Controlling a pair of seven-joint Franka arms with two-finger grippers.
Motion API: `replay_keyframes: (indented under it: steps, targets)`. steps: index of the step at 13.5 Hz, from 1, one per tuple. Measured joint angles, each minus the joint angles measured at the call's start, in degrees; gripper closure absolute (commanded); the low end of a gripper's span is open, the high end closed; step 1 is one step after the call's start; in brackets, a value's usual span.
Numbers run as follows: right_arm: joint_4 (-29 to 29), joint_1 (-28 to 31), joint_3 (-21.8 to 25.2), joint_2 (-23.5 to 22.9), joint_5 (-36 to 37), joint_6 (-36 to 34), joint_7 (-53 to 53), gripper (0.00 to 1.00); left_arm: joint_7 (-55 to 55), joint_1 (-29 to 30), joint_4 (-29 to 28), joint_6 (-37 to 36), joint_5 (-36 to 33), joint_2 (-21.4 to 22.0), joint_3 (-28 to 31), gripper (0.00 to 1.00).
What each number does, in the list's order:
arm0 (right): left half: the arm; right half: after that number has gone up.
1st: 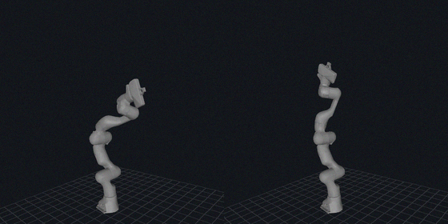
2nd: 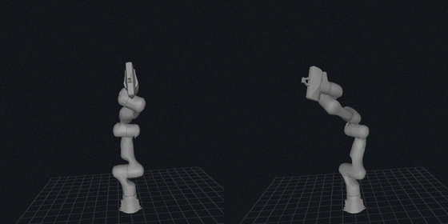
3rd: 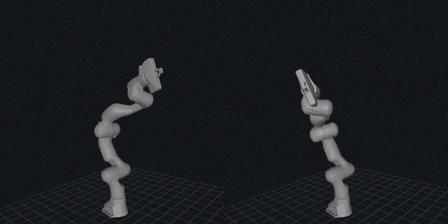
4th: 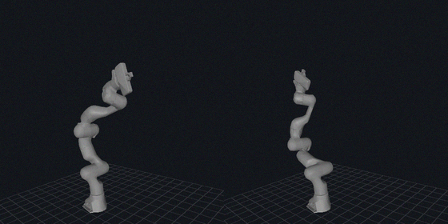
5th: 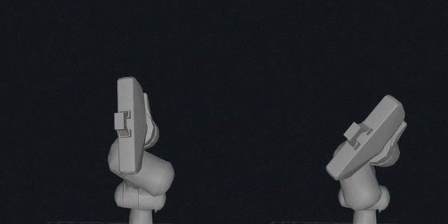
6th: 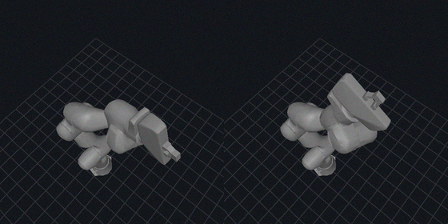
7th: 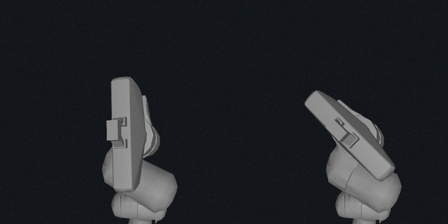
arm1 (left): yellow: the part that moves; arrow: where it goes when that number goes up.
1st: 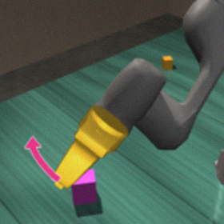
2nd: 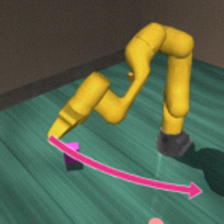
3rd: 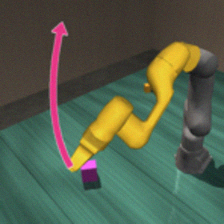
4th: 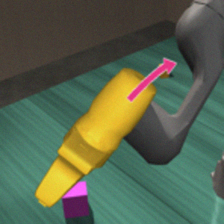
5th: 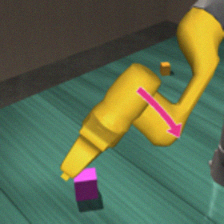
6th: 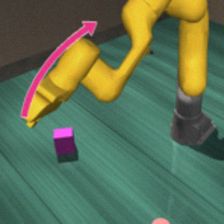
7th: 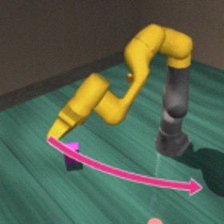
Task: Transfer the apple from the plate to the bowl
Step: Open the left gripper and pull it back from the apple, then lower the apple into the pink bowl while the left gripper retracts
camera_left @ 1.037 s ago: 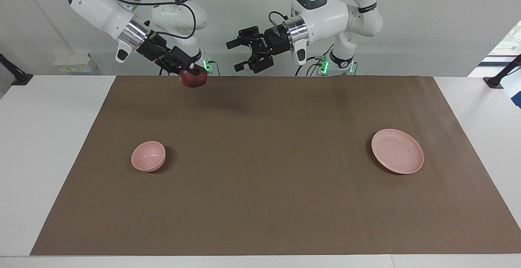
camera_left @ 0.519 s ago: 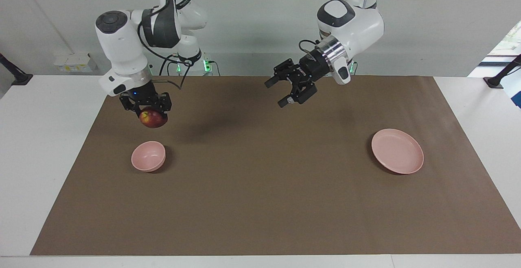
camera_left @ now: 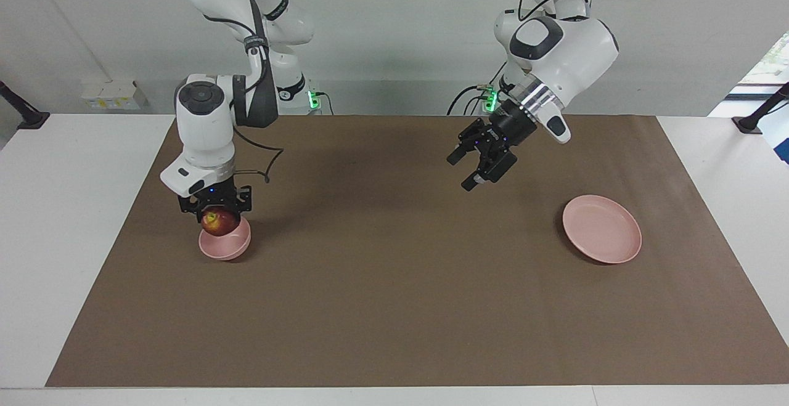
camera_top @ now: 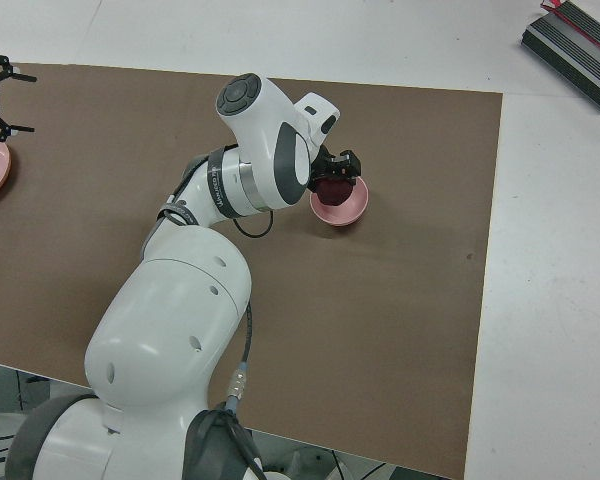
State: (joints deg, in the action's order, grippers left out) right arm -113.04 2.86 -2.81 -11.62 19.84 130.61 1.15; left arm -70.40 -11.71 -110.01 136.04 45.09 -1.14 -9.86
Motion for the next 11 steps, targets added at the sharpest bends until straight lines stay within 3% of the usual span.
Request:
replay_keyframes:
  steps: [3,8,11]
  targets:
    - [0.1,0.5,0.0,-1.2,0.2,1.4,-0.1,1.0,10.5,4.8,0.0,-5.5,-2.1,0.0,0.1,0.0]
    - [0.3,0.6,0.2,-3.0,0.2,2.7,0.0,1.0,20.5,9.8,0.0,-8.5,-15.7,0.0,0.1,0.0]
    - [0.3,0.5,0.1,-3.7,0.2,2.7,1.7,1.0,31.3,13.1,0.0,-10.8,-19.2,0.0,0.2,0.0]
